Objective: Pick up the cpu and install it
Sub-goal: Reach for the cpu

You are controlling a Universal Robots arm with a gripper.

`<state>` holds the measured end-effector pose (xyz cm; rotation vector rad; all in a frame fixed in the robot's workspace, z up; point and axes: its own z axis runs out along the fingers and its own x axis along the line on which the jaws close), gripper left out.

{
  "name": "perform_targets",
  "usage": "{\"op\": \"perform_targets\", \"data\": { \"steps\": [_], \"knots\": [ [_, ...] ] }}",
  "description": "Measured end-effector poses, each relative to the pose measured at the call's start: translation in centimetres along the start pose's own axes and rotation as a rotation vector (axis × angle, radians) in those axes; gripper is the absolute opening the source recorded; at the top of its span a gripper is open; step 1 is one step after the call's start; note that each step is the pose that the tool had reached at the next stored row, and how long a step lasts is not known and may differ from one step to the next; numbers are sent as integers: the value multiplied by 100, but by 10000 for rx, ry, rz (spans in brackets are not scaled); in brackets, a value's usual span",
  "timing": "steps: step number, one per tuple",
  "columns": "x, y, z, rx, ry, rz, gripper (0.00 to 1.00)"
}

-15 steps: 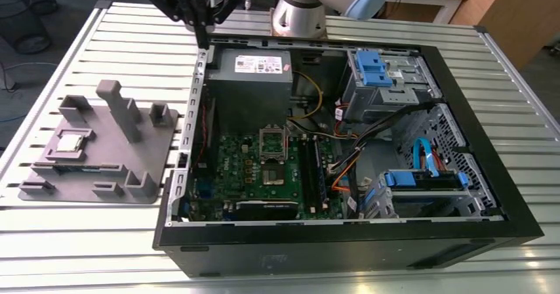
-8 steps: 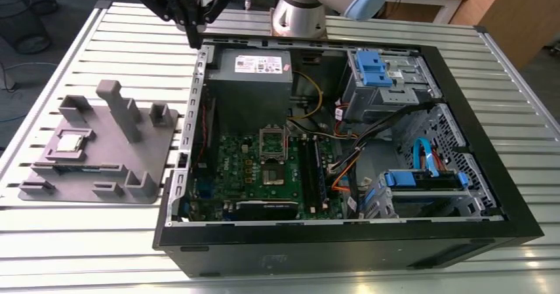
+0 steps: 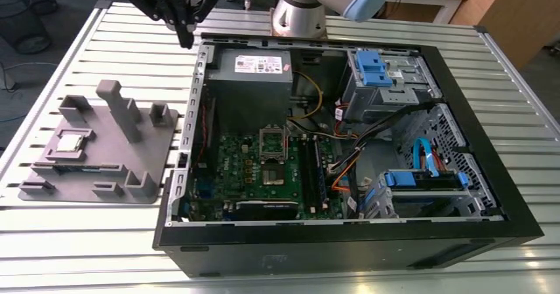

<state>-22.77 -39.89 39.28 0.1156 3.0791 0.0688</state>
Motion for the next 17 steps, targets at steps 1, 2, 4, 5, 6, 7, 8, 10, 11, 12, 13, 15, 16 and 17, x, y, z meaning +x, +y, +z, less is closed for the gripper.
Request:
{"op": "perform_targets", "data": {
  "steps": [1, 2, 4, 5, 6, 7, 8, 10, 11, 12, 13, 15, 16, 17],
  "knots": [
    [19, -1, -1, -1, -10, 0, 11],
    [36, -3, -2, -2, -20, -1, 11],
    [73, -5, -4, -4, -45, -2, 11],
    [90, -7, -5, -5, -57, -2, 11],
    [108, -8, -6, -6, -69, -2, 11],
    [126, -9, -7, -7, -82, -2, 11],
    [142, -10, -8, -7, -93, -4, 11],
    [173, -13, -10, -10, -115, -4, 11],
    [187, -14, -11, -10, -124, -5, 11],
    [202, -15, -12, -11, -135, -6, 11],
    [217, -16, -13, -12, -144, -6, 11],
    [247, -18, -15, -13, -166, -8, 11],
    [262, -19, -16, -13, -175, -7, 11],
    [277, -20, -17, -14, -186, -8, 11]
  ]
}}
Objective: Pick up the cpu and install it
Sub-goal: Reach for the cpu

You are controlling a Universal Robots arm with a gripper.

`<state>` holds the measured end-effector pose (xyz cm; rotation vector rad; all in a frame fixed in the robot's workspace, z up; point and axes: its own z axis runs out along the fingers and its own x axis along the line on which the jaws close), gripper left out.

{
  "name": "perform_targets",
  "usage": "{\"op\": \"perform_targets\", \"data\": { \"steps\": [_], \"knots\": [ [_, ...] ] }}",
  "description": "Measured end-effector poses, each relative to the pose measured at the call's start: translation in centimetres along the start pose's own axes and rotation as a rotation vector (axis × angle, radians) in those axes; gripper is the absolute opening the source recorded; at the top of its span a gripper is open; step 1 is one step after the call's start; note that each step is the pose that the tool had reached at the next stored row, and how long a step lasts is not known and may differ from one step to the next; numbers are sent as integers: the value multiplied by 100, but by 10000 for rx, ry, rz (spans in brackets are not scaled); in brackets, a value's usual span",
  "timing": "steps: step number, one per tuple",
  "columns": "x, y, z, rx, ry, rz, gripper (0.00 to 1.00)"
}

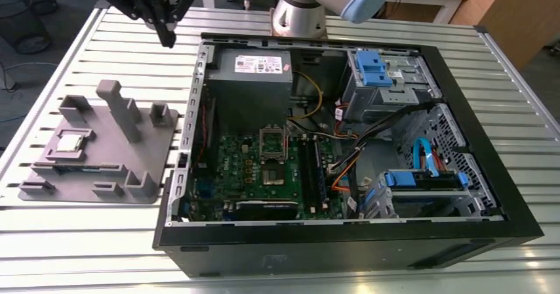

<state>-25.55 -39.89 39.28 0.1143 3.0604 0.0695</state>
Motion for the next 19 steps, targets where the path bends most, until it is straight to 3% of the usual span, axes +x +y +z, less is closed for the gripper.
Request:
{"op": "perform_targets", "data": {
  "steps": [6, 19],
  "knots": [
    [62, -5, -5, -4, -42, -1, 11],
    [108, -8, -9, -3, -44, -2, 11]
  ]
}}
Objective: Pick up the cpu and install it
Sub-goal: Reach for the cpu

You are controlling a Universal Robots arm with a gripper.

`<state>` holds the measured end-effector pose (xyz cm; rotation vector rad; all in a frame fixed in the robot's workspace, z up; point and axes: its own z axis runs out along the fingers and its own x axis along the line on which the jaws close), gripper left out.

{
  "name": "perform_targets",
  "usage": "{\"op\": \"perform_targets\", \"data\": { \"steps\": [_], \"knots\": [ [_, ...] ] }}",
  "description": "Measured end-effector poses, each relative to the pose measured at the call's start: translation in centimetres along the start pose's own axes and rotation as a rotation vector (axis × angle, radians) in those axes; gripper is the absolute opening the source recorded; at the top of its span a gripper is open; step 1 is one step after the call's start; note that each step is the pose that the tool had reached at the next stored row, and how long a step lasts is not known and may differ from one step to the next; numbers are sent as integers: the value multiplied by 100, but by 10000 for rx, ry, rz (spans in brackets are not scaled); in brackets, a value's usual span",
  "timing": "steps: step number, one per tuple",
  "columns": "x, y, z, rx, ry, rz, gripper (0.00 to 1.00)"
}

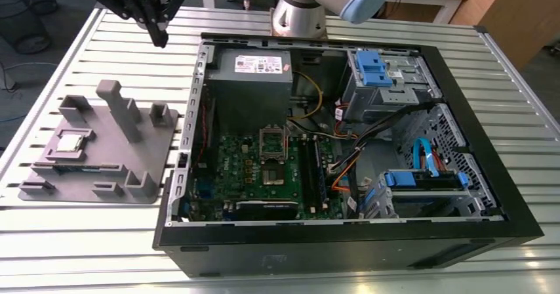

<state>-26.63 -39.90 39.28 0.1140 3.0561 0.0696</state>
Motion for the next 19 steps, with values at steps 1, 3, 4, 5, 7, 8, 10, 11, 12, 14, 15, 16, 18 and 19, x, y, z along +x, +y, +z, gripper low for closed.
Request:
{"op": "perform_targets", "data": {
  "steps": [1, 3, 4, 5, 7, 8, 10, 11, 12, 14, 15, 16, 18, 19],
  "knots": [
    [6, 0, 0, 0, 0, 0, 11],
    [21, -1, -2, -1, -1, 0, 11],
    [29, -2, -2, -1, -2, 0, 11],
    [37, -3, -3, -1, -3, 0, 11],
    [56, -4, -5, 0, -4, 0, 11],
    [65, -5, -6, 0, -5, 0, 11],
    [84, -6, -7, -1, -8, 0, 11],
    [94, -7, -8, -1, -8, 0, 11],
    [104, -7, -9, -1, -10, 0, 11],
    [124, -9, -10, -1, -12, 0, 11],
    [133, -10, -11, -1, -13, 0, 11],
    [143, -10, -12, -1, -15, 0, 11],
    [159, -11, -13, -2, -17, 0, 11],
    [166, -12, -13, -2, -17, 0, 11]
  ]
}}
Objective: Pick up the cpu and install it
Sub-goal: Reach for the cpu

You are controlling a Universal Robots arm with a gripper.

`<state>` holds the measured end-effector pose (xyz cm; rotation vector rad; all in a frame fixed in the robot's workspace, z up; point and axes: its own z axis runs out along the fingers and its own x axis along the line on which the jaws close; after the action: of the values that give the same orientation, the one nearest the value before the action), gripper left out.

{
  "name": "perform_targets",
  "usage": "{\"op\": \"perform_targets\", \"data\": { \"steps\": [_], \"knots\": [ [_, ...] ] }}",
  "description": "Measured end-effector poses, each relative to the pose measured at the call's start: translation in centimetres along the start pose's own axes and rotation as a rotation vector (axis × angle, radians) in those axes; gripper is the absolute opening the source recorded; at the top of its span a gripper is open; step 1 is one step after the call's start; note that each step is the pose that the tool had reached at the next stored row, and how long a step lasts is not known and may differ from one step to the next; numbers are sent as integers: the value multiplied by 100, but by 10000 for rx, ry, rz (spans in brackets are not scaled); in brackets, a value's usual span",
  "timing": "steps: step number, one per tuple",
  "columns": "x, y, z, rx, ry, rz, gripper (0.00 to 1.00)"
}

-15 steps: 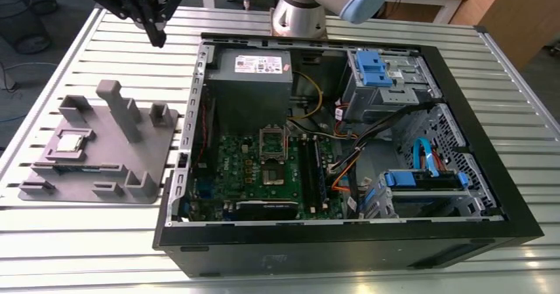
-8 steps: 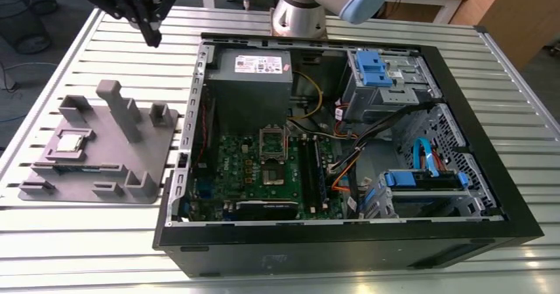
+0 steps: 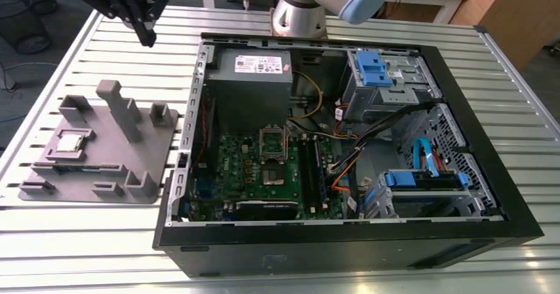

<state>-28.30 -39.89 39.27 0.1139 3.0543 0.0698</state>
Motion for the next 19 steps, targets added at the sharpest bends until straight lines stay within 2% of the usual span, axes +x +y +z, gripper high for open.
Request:
{"op": "perform_targets", "data": {
  "steps": [11, 19],
  "knots": [
    [85, -6, -7, -1, -7, 0, 11],
    [219, -16, -15, 0, -8, 0, 11]
  ]
}}
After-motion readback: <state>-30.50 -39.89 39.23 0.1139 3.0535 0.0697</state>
